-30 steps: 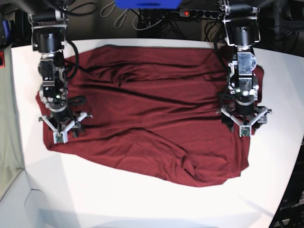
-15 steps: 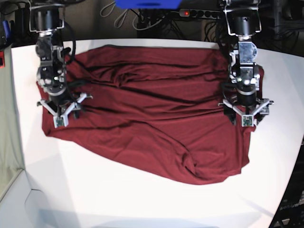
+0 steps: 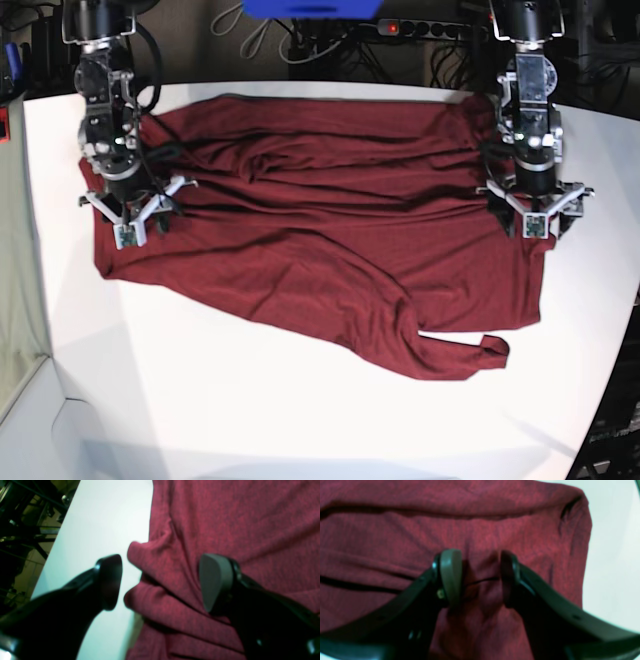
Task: Layout the t-shirt on the table in an organized manner, then fold the t-shirt properly
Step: 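Pull the shirt sides outward with both grippers to widen it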
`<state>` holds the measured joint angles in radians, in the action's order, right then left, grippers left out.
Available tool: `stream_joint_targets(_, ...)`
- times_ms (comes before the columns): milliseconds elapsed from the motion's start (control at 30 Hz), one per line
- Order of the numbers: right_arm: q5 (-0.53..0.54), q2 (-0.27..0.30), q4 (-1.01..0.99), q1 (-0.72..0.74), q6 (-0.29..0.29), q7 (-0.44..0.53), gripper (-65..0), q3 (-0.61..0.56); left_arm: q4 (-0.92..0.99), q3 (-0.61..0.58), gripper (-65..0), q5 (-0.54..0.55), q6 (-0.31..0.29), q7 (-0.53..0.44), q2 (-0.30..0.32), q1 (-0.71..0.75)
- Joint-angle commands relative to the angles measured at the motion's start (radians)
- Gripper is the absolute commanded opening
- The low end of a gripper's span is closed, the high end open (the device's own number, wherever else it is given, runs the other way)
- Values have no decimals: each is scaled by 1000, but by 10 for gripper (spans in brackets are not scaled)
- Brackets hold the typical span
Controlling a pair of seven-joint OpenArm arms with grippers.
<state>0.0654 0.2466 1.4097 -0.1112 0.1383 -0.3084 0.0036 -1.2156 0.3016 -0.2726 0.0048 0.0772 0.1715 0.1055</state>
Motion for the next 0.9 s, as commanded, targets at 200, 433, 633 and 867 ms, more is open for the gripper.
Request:
stream_joint_targets(200, -2, 9, 176, 3, 5, -11, -421, 5, 6, 23, -181, -24, -10, 83, 12, 12)
stream_joint_targets(433, -2, 6, 105, 202, 7, -110, -417, -35, 6, 51, -180, -24, -10, 83, 10, 9)
stream_joint_targets(633, -2, 7, -108, 423, 93, -234, -416, -176, 6, 46, -179, -24, -10, 83, 7, 3)
stream_joint_targets(867, -2, 1, -255, 522, 116, -231, -334, -276, 6, 46, -179, -24, -10, 83, 4, 0)
